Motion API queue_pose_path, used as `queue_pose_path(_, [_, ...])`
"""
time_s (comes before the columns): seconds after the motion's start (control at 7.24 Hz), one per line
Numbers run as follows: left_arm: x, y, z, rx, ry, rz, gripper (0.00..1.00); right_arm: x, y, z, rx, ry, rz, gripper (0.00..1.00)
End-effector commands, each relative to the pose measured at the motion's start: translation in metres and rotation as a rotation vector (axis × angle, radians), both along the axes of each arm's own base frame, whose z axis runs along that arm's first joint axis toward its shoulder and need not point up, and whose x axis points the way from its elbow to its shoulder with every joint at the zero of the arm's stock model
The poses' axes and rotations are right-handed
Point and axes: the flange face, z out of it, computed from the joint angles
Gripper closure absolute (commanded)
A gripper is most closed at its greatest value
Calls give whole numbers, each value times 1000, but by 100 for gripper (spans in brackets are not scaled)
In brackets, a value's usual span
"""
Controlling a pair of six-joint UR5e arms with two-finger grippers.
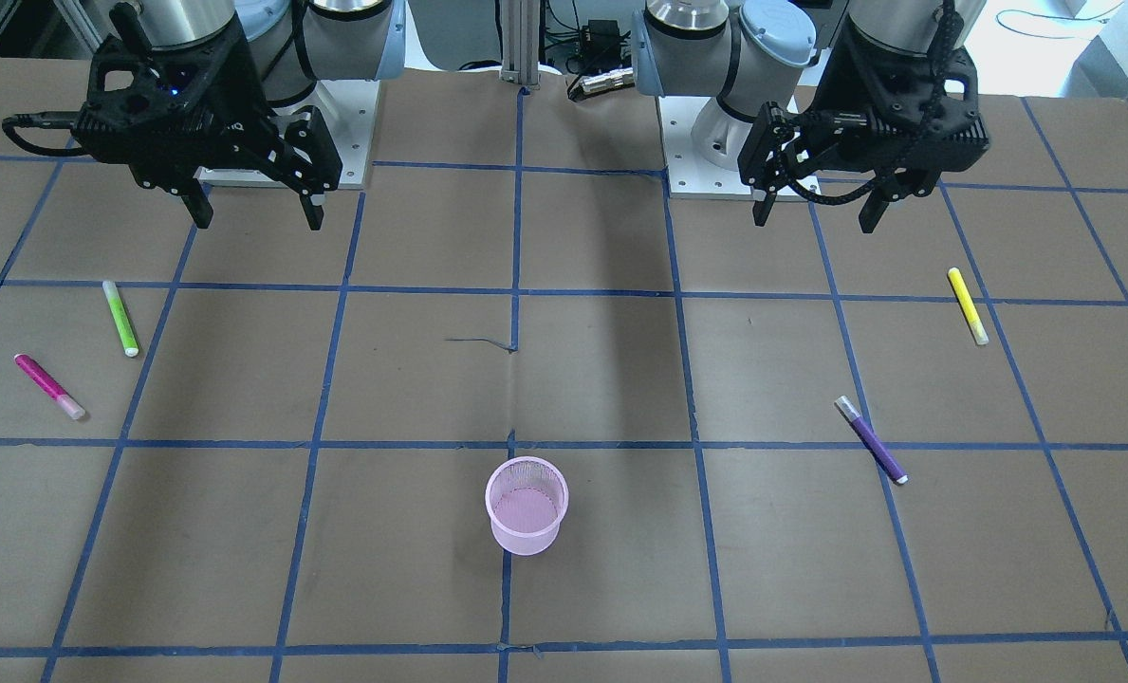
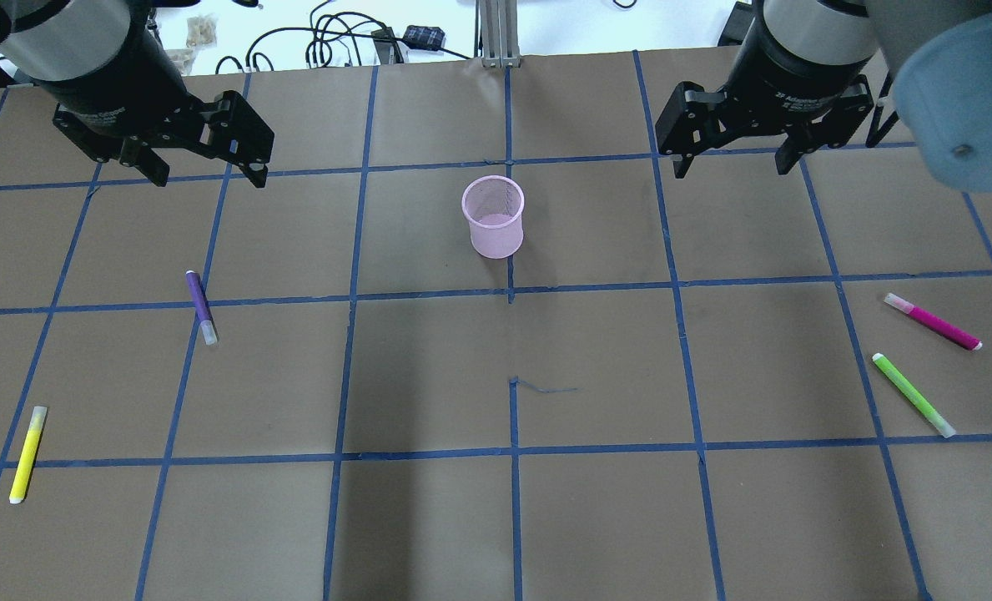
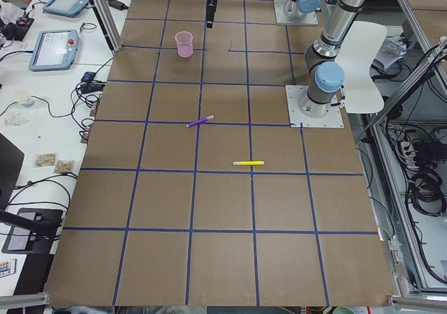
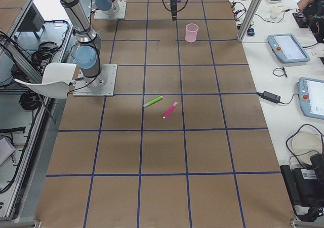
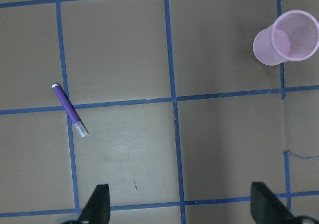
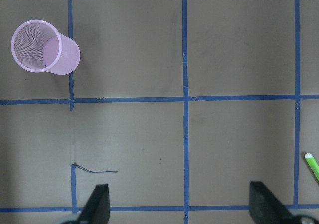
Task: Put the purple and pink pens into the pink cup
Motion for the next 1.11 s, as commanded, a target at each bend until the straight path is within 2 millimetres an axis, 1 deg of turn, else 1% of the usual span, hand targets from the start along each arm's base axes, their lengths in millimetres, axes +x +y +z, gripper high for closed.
queue_pose_path(0.0, [0, 0, 0, 0, 2, 0, 0, -27, -7, -2, 11, 33, 94, 0])
queue_pose_path(0.14, [0, 0, -1, 1, 2, 0, 0, -54, -9, 9, 38, 34, 158, 0])
queue_pose_path(0.28, [0, 0, -1, 2, 2, 0, 0, -92, -13, 25, 71, 40, 244, 0])
queue_pose_path(0.41, [1, 0, -2, 5, -1, 2, 0, -144, -13, 34, 86, 59, 368, 0])
queue_pose_path(0.55, [11, -2, -1, 11, -1, 24, 0, -195, -11, 36, 89, 67, 453, 0])
queue_pose_path(0.69, [48, -4, -10, 83, 26, 105, 0, -233, -8, 35, 95, 75, 519, 0])
queue_pose_path(0.83, [87, -20, -36, 140, 92, 191, 0, -276, 0, 30, 93, 70, 620, 0])
queue_pose_path(0.97, [110, -38, -61, 176, 101, 230, 0, -329, 12, 25, 78, 55, 686, 0])
